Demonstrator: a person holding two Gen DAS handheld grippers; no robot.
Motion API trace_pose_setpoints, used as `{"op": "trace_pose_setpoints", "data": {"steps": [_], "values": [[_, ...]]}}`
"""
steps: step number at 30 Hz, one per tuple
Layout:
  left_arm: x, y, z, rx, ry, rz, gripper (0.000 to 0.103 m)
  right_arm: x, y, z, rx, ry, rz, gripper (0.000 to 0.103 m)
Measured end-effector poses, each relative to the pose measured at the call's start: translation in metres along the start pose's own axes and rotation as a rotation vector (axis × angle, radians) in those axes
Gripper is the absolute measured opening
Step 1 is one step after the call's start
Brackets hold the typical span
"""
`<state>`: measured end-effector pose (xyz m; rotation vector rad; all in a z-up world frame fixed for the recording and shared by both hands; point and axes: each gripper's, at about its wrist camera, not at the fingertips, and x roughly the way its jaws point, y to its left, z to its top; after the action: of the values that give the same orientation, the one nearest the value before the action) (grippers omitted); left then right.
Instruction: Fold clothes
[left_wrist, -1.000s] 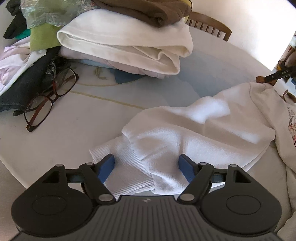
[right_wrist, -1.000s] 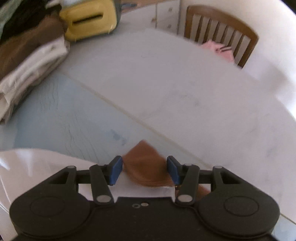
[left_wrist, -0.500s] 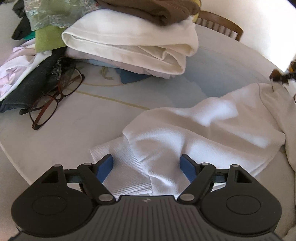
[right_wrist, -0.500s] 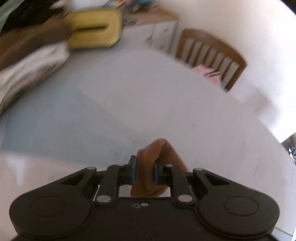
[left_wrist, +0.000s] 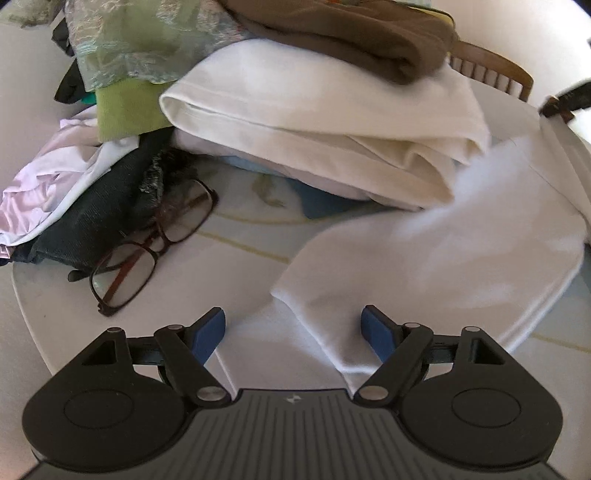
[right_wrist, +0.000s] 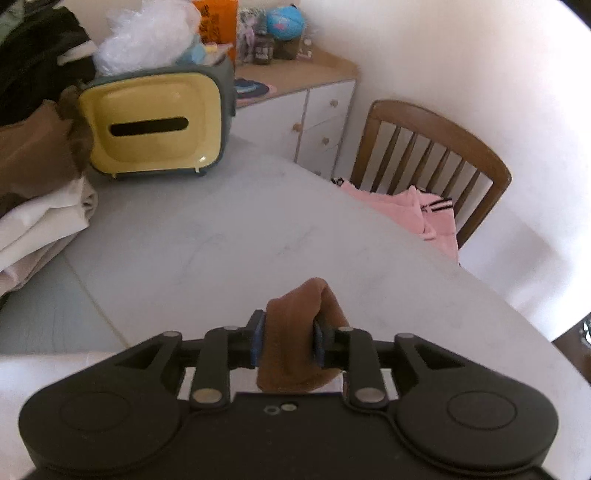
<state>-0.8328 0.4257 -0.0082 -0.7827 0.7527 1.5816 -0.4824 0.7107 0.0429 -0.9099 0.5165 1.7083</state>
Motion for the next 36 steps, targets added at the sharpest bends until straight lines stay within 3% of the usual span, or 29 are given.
{"op": "trace_pose_setpoints", "data": {"steps": [3, 6, 11, 17, 20, 25, 30, 32, 36], "values": [[0.005, 0.009, 0.004, -0.054, 0.01, -0.013, 0.088, -0.027, -0.014, -0.008, -0.028, 0.014, 0.029, 0.103], [0.002, 0.007, 0.006, -0.045, 0.021, -0.007, 0.09, -0.064, -0.036, -0.029, -0.072, 0.021, 0.014, 0.103], [-0.005, 0.005, 0.008, -0.028, 0.038, 0.0, 0.089, -0.118, -0.09, -0.082, -0.122, 0.083, -0.102, 0.103], [-0.042, -0.02, -0.003, 0.016, 0.056, -0.089, 0.089, -0.149, -0.168, -0.162, -0.035, 0.216, -0.199, 0.103], [-0.061, -0.054, -0.012, 0.07, 0.069, -0.19, 0.089, -0.156, -0.188, -0.194, -0.007, 0.243, -0.176, 0.103], [-0.082, -0.139, -0.037, 0.134, 0.13, -0.449, 0.089, -0.165, -0.222, -0.243, 0.041, 0.278, -0.136, 0.103], [-0.107, -0.228, -0.064, 0.216, 0.176, -0.589, 0.089, -0.149, -0.253, -0.273, 0.108, 0.283, -0.062, 0.103], [-0.114, -0.261, -0.075, 0.241, 0.189, -0.602, 0.089, -0.142, -0.263, -0.286, 0.139, 0.283, -0.02, 0.103], [-0.11, -0.3, -0.095, 0.22, 0.224, -0.475, 0.089, -0.133, -0.262, -0.299, 0.114, 0.264, 0.042, 0.103]]}}
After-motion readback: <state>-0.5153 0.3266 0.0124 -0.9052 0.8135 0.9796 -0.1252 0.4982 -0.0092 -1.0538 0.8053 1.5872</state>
